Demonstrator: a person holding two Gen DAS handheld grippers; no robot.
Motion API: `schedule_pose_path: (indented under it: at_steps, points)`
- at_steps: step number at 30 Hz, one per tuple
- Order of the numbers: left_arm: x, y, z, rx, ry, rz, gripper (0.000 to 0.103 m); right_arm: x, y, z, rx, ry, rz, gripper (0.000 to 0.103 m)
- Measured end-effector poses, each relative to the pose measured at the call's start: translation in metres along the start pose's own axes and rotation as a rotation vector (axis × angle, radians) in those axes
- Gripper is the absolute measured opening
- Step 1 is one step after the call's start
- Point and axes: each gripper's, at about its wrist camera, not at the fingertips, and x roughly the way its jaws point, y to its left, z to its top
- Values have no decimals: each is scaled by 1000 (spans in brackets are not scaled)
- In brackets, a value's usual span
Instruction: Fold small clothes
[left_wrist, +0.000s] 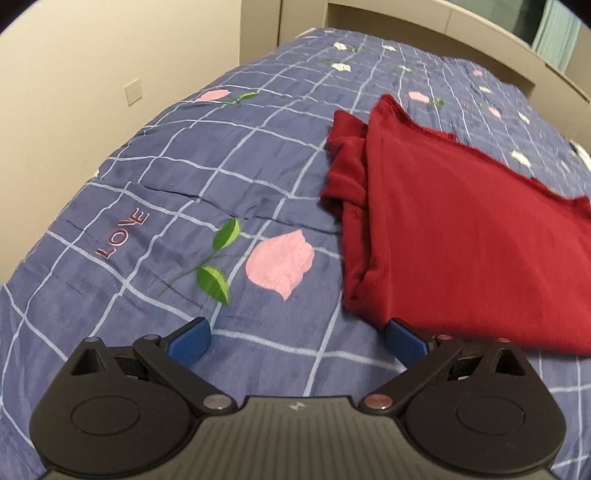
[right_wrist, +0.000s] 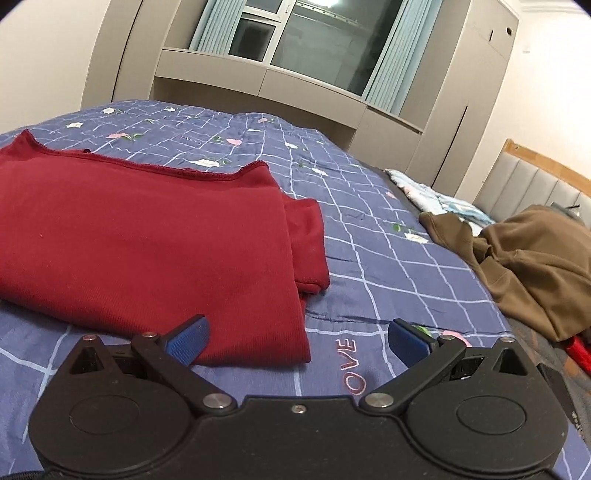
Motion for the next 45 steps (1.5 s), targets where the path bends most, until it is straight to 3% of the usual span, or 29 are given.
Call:
schedule_pose_path:
  at_steps: [9, 13, 18, 24, 29, 33, 45]
  points:
    - [-1, -1, -2, 13, 5, 6, 103, -17, 19, -5, -107, -72, -103, 103]
    - [-1, -1, -2, 17, 3, 2, 103, -38, 29, -9, -147, -144, -122, 102]
    - [0, 0, -3, 24, -2, -3, 103, -50, 37, 16, -95, -223, -6, 103]
    - [0, 1, -4, 29, -3, -4, 103, -22, 64, 69, -124, -268, 127, 102]
    - [1, -1, -4, 37, -5, 4, 103, 12, 102, 92, -222, -250, 186, 102]
    - [1, -1, -4, 39, -5, 5, 103, 41, 120, 91, -281, -144, 226, 102]
    - [1, -1, -5, 49, -13, 6, 103, 30, 109, 76, -195, -123, 236, 102]
